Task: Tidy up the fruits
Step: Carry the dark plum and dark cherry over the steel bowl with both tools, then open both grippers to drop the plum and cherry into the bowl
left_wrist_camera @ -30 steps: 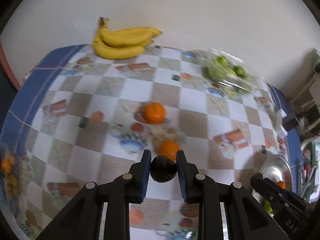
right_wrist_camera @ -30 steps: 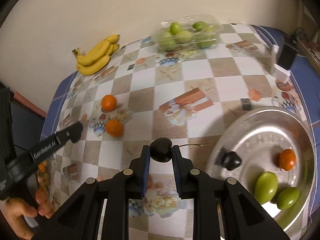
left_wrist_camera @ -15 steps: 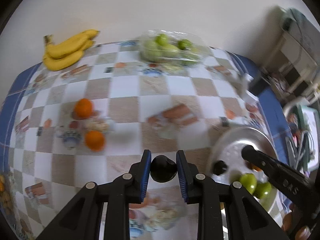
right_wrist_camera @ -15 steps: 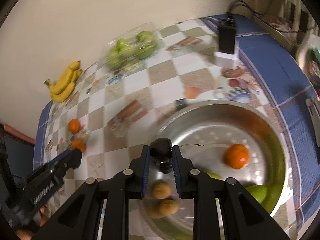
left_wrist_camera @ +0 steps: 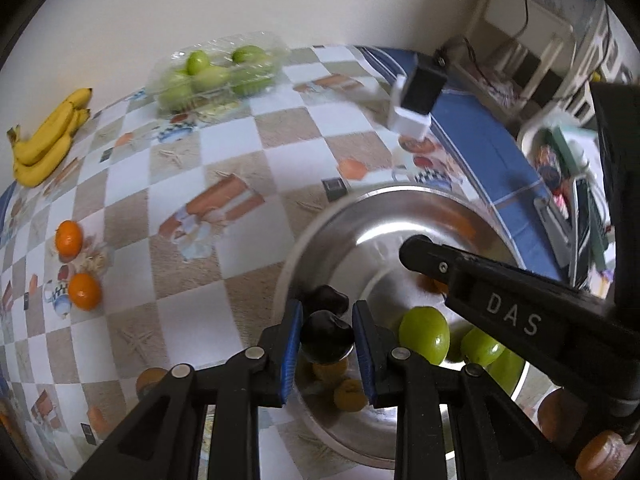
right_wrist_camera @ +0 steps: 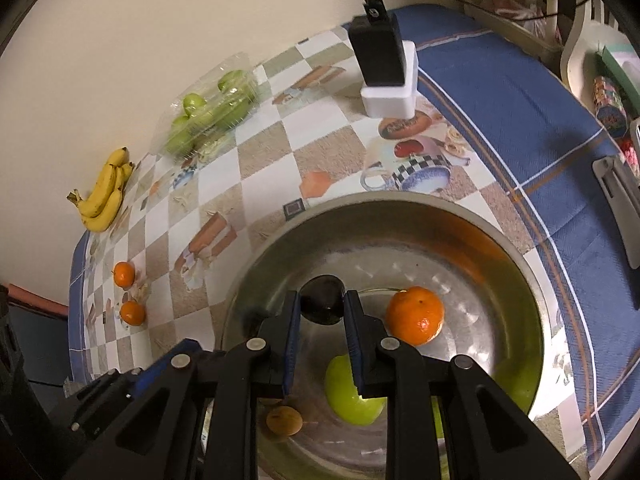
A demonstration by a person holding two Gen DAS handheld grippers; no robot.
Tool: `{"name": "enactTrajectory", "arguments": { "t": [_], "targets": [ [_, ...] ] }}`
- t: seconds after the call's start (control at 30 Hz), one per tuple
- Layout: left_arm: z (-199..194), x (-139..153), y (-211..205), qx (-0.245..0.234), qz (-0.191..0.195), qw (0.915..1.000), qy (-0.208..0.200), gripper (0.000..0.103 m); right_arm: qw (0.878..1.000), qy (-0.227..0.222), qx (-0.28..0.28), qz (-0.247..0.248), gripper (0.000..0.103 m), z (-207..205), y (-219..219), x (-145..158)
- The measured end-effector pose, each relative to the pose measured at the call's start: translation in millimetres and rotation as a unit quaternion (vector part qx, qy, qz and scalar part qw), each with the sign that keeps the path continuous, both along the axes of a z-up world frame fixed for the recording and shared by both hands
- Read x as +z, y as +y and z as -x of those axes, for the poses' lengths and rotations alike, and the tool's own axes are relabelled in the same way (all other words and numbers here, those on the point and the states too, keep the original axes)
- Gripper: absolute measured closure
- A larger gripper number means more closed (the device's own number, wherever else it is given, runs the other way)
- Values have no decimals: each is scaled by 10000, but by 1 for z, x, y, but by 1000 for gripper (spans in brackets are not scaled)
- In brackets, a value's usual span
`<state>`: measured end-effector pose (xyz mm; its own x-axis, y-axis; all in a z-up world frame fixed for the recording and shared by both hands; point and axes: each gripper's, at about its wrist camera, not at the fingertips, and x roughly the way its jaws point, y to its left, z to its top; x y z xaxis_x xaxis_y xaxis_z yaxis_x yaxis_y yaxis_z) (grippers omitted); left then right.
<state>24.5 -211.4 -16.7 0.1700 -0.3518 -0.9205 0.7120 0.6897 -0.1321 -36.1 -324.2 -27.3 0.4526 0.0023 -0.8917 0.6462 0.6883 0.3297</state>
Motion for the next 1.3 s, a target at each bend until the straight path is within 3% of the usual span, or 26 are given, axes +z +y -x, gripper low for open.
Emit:
{"name": "enactTrajectory", "arguments": {
  "t": [0.5, 0.87, 1.03, 1.2, 1.3],
  "targets": [
    [-1, -27, -10, 5, -66, 9995, 310, 75, 9994, 275, 2, -217, 80, 0, -5, -22],
    [0, -30, -12, -35, -105, 9993, 369, 74, 9989, 413, 27, -231, 79, -1, -4, -27],
    [0, -31, -12, -49, -91, 9989, 451, 73, 9988, 444, 67, -210, 79, -4, -2, -25],
    [0, -28, -12, -41, -49, 9990, 445, 61, 9989, 426, 103, -161, 70, -5, 0, -21],
    [-1, -24, -11, -36, -13, 9991, 429, 61, 9992, 379, 94, -118, 70, -5, 0, -16]
  ]
}}
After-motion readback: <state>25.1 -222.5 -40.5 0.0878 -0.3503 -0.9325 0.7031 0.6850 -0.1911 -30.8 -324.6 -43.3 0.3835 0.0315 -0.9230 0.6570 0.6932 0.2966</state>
